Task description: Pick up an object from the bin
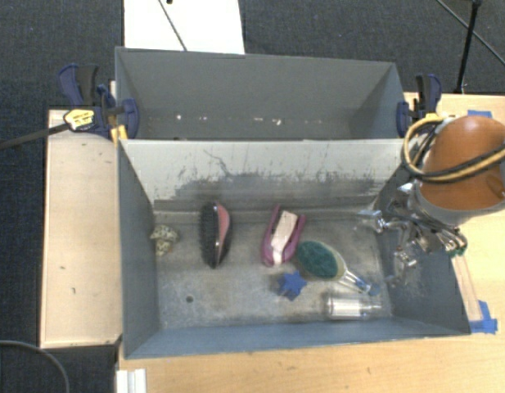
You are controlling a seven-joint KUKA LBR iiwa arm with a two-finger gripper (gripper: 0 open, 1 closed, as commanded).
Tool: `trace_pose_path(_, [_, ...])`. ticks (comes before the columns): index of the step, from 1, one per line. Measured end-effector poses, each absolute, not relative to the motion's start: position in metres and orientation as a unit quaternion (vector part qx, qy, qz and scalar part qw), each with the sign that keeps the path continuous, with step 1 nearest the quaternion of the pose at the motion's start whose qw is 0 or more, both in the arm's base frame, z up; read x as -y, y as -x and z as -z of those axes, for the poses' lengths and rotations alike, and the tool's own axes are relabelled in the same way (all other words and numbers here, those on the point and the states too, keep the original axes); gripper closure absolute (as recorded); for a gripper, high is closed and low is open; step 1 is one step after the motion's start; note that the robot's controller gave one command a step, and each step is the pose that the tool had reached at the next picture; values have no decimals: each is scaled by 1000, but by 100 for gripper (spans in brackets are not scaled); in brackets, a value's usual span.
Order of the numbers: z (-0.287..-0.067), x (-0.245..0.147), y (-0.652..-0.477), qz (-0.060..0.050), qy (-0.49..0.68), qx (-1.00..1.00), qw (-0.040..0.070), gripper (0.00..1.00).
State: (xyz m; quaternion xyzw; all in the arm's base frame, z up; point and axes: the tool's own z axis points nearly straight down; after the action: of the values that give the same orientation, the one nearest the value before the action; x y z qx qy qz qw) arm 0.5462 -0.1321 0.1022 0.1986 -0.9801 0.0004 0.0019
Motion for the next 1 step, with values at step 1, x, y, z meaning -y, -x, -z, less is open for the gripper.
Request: trace_pose_path(1, [-79, 65, -512, 2, -195, 981, -1, 0])
